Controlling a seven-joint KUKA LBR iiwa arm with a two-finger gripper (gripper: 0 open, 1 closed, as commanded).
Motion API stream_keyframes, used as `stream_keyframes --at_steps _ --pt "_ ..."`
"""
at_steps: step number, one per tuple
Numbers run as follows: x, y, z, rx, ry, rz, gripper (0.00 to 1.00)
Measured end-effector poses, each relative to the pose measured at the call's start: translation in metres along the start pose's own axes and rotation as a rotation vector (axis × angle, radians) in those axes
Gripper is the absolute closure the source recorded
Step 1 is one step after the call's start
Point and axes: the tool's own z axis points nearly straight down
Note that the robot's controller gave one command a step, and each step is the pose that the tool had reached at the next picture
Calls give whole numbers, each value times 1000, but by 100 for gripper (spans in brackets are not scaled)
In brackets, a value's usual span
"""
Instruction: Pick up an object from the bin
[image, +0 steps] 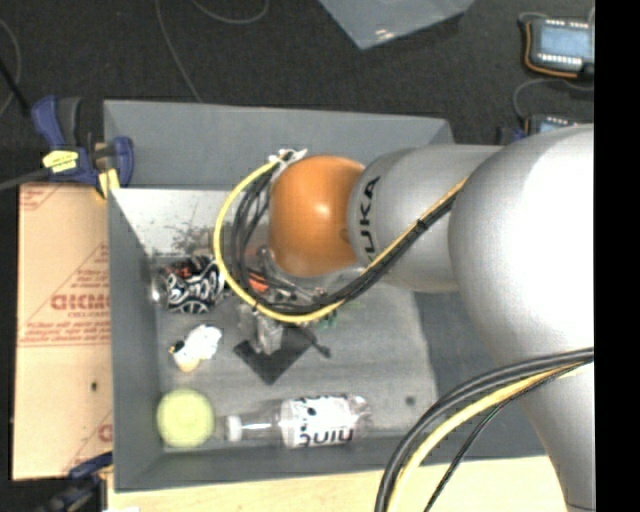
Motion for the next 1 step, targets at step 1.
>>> stream_keyframes --at_steps 1 --pt "0 0 0 0 0 1 100"
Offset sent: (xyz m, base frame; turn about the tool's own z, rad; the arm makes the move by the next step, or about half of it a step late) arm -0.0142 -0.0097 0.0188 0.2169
